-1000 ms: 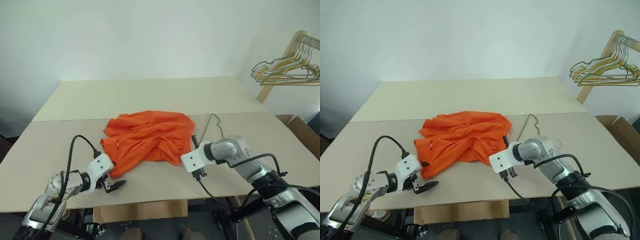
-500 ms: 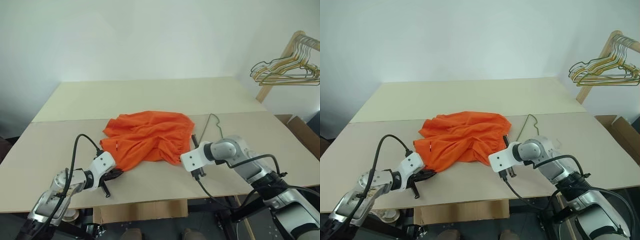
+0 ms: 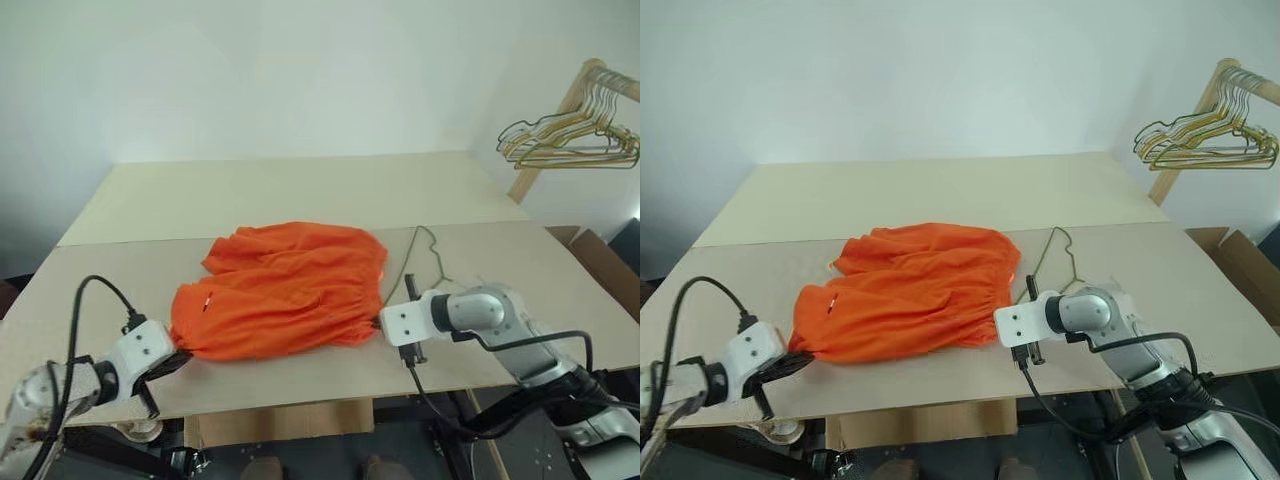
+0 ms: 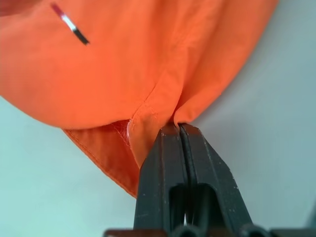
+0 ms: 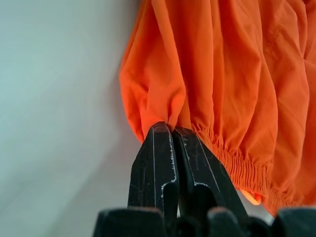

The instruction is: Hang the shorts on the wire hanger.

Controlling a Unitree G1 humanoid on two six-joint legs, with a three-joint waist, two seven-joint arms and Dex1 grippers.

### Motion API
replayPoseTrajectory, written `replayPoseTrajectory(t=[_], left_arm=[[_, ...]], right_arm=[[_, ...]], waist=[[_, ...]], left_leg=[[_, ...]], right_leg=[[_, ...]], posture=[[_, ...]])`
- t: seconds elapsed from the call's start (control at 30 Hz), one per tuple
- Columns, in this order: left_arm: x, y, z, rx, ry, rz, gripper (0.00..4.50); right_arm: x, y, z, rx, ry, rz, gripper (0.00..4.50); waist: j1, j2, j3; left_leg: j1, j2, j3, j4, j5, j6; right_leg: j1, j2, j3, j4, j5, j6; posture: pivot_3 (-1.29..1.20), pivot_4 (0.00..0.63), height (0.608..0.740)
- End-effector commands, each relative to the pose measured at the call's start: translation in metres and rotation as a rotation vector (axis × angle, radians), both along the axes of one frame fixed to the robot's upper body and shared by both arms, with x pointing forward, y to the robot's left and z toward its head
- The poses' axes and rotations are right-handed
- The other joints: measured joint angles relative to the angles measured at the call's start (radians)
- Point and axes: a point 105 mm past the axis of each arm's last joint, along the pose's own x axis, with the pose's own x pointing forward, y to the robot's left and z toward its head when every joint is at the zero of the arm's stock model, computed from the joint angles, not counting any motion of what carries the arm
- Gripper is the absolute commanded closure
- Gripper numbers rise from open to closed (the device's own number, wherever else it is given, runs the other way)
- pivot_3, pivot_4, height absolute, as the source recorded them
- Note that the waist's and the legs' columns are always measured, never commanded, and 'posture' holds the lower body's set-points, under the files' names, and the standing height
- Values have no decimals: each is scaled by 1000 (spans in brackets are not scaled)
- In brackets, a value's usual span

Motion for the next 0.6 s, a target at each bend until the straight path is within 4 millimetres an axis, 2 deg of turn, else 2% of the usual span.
replayPoseTrajectory(t=[0.03, 0.13, 0.17, 0.23, 0.3, 0.4, 0.43, 0.47, 0.53, 0.57, 0.6], left_arm=[[-5, -12, 13, -9, -13, -84, 4479], [0, -19, 12, -17, -8, -97, 4479], [9, -23, 15, -31, -44, -90, 4479], [48, -31, 30, -52, -205, -18, 4479], [92, -38, 60, -106, -394, 86, 4479], [156, -36, 131, -180, -735, 295, 4479], [171, -33, 162, -202, -856, 369, 4479], [179, -31, 183, -217, -929, 415, 4479], [182, -25, 236, -289, -1117, 491, 4479], [174, -23, 267, -353, -1215, 493, 4479], [162, -22, 293, -422, -1304, 474, 4479]], right_arm=[[-13, 2, 20, 30, 5, 54, 4500], [-16, 5, 21, 47, 45, 47, 4500], [-9, 7, 23, 62, 26, 27, 4500], [20, 10, 34, 103, -58, -72, 4500], [60, 9, 51, 150, -167, -217, 4500], [126, 1, 98, 218, -434, -437, 4500], [147, -3, 122, 238, -571, -514, 4500], [160, -6, 138, 249, -662, -559, 4500], [178, -12, 189, 330, -895, -658, 4500], [179, -15, 224, 432, -1014, -695, 4500], [174, -16, 254, 553, -1104, -712, 4500]], waist=[[8, 0, 0], [14, 0, 0], [15, 0, 0], [20, 1, 1], [23, 1, 1], [22, -2, 0], [20, -2, 0], [16, -3, 0], [8, -3, -1], [3, -5, -2], [-8, -5, -2]], left_leg=[[0, 0, 0, 0, 0, 0], [1, 0, 0, 0, 0, 0], [2, 0, 0, 0, 0, 0], [2, 0, 0, 0, 0, 0], [2, -1, -1, 2, 1, -1], [2, -1, -3, 2, 2, -3], [2, -2, -3, 2, 3, -3], [0, -2, -3, 1, 3, -5], [-13, -3, -4, -1, 9, -14], [-17, -3, -4, -2, 14, -24], [-25, -4, -3, -2, 15, -25]], right_leg=[[0, 0, 0, 0, 0, 0], [1, 1, 0, 0, 0, 0], [1, 1, 0, 0, 0, 0], [2, 1, -1, -1, -1, 1], [3, 1, -1, 0, 0, 1], [5, 3, -2, -1, 3, 0], [5, 3, -2, -1, 5, -1], [2, 2, -2, -1, 6, -1], [-11, 1, -1, 0, 8, -1], [-18, 0, -1, 5, 8, -1], [-28, -1, -1, 7, 8, -1]], posture=[[123, 0, 740], [120, 0, 740], [119, 0, 740], [114, 0, 740], [100, 0, 740], [78, 0, 740], [70, 0, 740], [70, 0, 740], [56, 0, 740], [50, 0, 740], [48, 0, 740]])
